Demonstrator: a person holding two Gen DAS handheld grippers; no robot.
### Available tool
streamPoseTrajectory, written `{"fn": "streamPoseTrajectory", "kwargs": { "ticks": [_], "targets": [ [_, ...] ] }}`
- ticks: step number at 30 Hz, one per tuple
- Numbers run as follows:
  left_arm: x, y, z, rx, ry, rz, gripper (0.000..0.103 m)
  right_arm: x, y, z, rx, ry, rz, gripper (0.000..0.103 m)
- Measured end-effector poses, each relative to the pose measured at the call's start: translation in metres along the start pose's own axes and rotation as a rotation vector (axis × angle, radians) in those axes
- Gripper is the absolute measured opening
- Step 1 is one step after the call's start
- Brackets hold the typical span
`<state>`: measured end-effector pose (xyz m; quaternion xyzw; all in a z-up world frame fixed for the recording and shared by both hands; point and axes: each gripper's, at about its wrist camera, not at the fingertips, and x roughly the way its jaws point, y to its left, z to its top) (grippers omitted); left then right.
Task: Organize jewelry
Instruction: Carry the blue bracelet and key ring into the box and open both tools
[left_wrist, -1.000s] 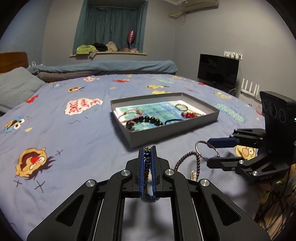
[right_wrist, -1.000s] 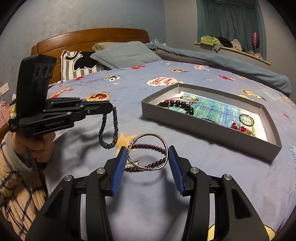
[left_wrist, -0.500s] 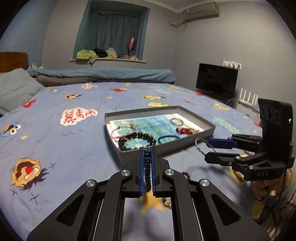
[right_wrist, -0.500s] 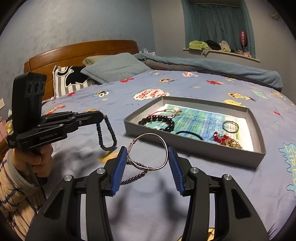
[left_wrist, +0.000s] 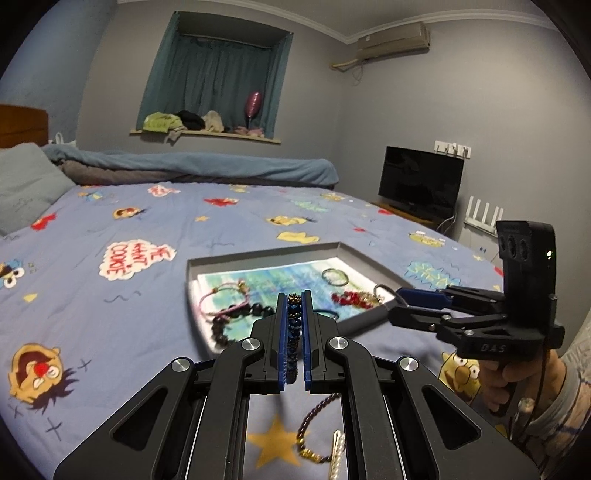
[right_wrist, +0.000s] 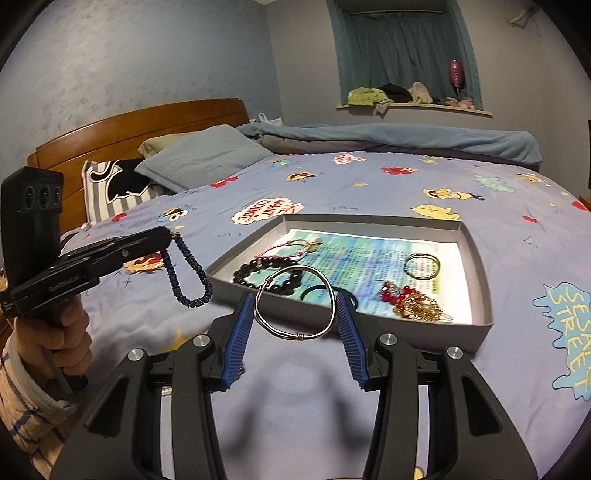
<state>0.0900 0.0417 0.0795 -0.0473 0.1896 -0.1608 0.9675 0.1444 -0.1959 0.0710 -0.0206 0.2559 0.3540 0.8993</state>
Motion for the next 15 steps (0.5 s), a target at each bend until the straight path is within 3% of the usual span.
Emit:
{"fn": "streamPoseTrajectory", "kwargs": {
  "ticks": [15],
  "targets": [
    [0.039,-0.02,0.037,0.009,-0.046,-0.073,0.007,0.018,-0.025,0.015,0.034,-0.017,-0.044,0.046]
  ]
}}
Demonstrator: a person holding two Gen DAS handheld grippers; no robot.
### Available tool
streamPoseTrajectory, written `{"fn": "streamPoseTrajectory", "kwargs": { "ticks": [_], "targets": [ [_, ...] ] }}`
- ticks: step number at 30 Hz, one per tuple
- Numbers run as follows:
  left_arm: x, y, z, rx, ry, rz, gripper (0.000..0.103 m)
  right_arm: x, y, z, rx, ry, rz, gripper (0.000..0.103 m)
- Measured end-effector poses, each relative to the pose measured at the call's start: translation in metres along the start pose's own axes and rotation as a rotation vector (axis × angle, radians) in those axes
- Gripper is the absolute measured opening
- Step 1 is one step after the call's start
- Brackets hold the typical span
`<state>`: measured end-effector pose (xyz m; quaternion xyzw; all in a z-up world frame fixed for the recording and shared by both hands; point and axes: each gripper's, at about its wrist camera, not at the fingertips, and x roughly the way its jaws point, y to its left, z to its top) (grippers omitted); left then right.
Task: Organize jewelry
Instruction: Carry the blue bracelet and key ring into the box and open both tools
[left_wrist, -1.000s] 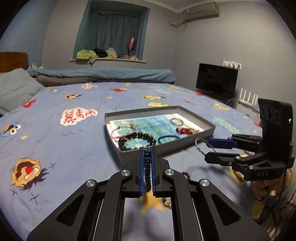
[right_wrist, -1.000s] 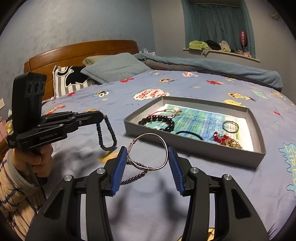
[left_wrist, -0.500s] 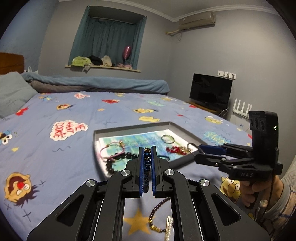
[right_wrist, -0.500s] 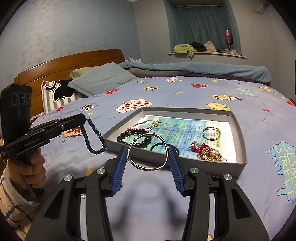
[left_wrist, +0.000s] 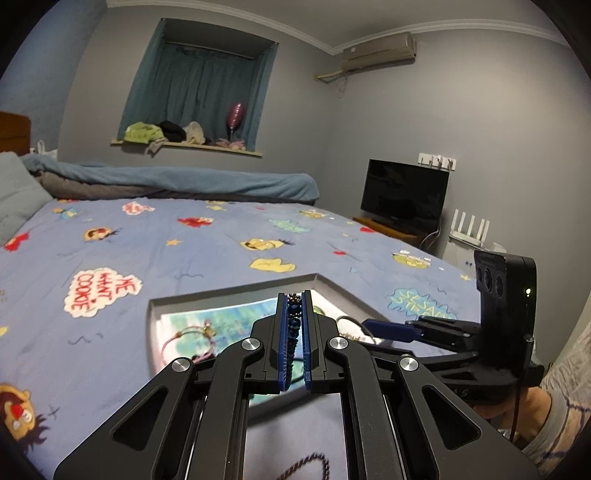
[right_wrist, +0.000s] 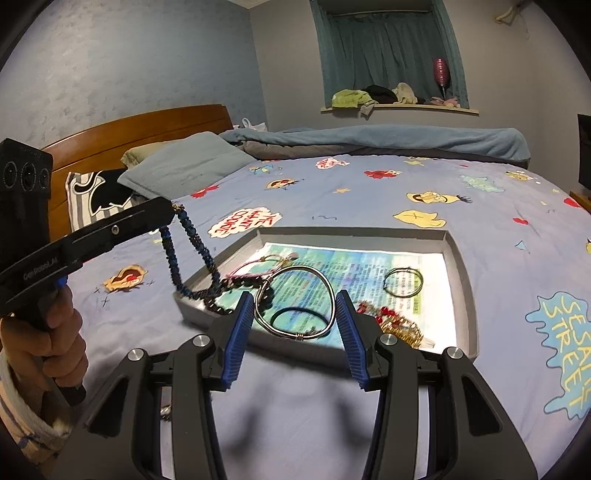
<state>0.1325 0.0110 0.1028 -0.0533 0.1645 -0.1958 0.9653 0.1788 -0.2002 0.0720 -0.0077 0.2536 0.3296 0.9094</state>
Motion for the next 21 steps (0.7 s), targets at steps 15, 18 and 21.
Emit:
{"fn": "streamPoseTrajectory", "kwargs": {
  "ticks": [15,18,21],
  "targets": [
    [0.071,0.012,0.011,-0.048,0.086,0.053,0.007,0.054,-0.038,0.023,0.113,0.038,-0.049,0.046],
    [0.083,0.02,0.006,-0.066,0.135,0.087,0.007,0.066,-0.036,0.024,0.102,0.066,-0.07,0.046],
    [0.095,0.028,-0.002,-0.08,0.201,0.126,0.007,0.076,-0.037,0.023,0.099,0.099,-0.093,0.046]
  ]
}}
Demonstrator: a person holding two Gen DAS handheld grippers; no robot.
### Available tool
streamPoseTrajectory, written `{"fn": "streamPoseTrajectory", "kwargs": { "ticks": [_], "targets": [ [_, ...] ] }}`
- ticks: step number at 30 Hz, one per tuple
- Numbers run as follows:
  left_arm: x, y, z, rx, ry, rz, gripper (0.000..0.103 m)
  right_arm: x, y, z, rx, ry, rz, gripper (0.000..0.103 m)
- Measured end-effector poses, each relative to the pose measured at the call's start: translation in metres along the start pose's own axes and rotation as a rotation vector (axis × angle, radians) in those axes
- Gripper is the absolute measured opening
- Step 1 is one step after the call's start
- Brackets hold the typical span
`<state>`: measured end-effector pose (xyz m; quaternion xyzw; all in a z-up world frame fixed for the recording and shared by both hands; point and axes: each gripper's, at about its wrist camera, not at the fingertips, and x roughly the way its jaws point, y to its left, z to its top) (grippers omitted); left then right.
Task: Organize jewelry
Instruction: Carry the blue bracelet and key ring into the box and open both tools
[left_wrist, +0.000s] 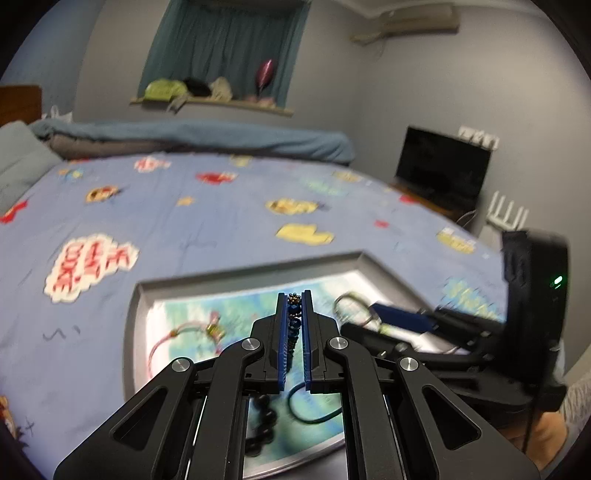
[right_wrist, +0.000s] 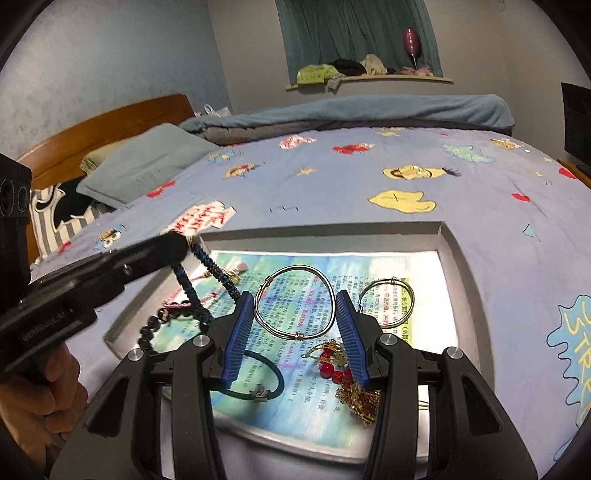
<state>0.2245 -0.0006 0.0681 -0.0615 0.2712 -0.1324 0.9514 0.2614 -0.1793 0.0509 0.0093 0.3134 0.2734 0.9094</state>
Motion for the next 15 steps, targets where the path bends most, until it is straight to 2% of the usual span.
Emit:
{"fn": "streamPoseTrajectory", "kwargs": {
  "ticks": [9,10,14,15],
  "targets": [
    [0.021,0.006,-0.014,0.01,0.102,0.047,0.008,0.016,0.006,-0.003,-0.03,0.056,-0.041,0.046],
    [0.021,0.006,-0.015,0.01,0.108,0.047,0.009,0.017,0.005,-0.004,-0.029,0.058,-0.041,0.046],
    [0.017,0.008,-0.017,0.011,0.095,0.068,0.03,0.016,0.006,-0.004,-0.03,0.053,-0.039,0.046],
    [0.015,0.009,-0.016,0.007,0.09,0.066,0.032,0.015,0.006,-0.004,-0.03,0.051,-0.039,0.047]
  ]
}}
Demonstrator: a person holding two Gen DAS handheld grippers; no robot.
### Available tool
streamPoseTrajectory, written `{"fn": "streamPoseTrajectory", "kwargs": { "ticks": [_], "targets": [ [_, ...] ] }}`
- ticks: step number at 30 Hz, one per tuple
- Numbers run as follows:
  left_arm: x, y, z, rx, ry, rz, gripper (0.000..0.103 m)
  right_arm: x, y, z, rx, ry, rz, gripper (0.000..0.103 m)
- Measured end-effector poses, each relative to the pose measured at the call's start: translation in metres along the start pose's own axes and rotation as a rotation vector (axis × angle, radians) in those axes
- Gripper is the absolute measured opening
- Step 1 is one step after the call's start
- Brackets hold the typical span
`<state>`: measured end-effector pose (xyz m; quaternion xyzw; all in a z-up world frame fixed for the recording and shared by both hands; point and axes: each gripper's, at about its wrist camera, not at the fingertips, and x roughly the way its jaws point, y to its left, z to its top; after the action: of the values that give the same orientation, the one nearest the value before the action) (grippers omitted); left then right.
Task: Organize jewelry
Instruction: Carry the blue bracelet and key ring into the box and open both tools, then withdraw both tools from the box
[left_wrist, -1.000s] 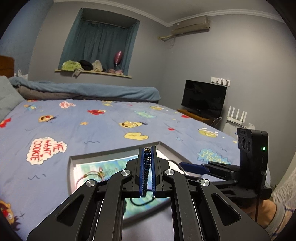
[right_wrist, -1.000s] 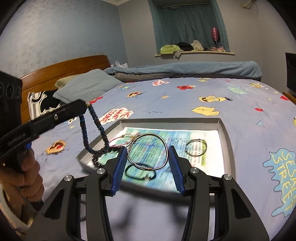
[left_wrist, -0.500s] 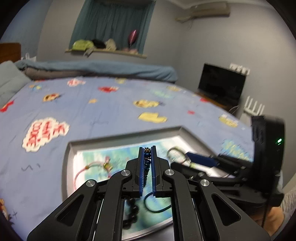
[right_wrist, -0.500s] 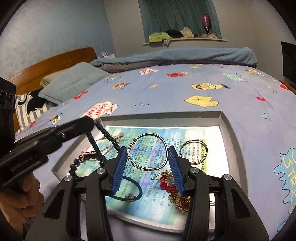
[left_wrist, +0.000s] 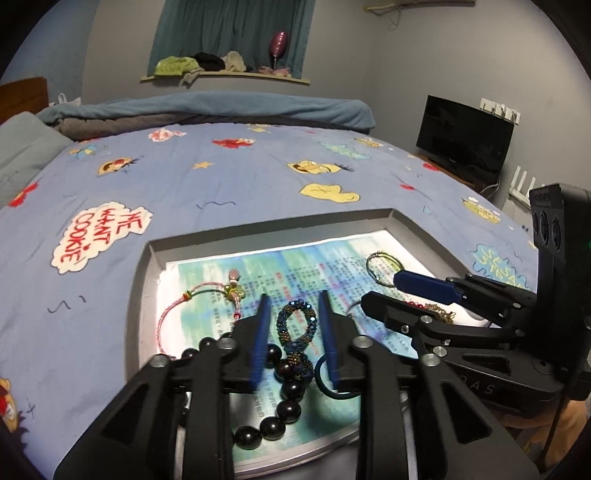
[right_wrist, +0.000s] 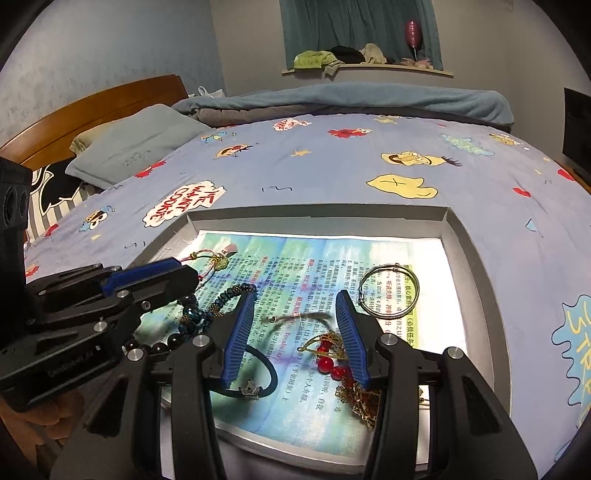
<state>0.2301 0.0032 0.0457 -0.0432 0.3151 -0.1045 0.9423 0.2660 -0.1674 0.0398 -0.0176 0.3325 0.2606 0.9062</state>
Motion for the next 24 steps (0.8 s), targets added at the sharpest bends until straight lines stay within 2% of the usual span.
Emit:
{"fn": "streamPoseTrajectory", "kwargs": {
  "ticks": [3,4,8,17,24],
  "targets": [
    [-0.007,0.003,0.002,-0.004,-0.018,0.004,0.039,-0.003,0.001,-0.001,-0.005,-0.011,0.005,0.05],
    [-0.009,0.004,0.002,-0.004,-0.026,0.005,0.045,-0.005,0.001,-0.001,-0.008,-0.02,0.009,0.054],
    [-0.02,0.008,0.002,-0.011,-0.064,-0.002,0.069,-0.015,0.001,-0.002,-0.011,-0.051,0.016,0.054],
    [-0.042,0.013,-0.009,0.014,-0.106,0.017,0.086,-0.04,-0.004,-0.009,0.0,-0.111,0.036,0.063],
    [-0.065,0.018,-0.024,0.052,-0.123,0.035,0.09,-0.057,0.002,-0.02,-0.026,-0.122,0.041,0.069]
  ]
}}
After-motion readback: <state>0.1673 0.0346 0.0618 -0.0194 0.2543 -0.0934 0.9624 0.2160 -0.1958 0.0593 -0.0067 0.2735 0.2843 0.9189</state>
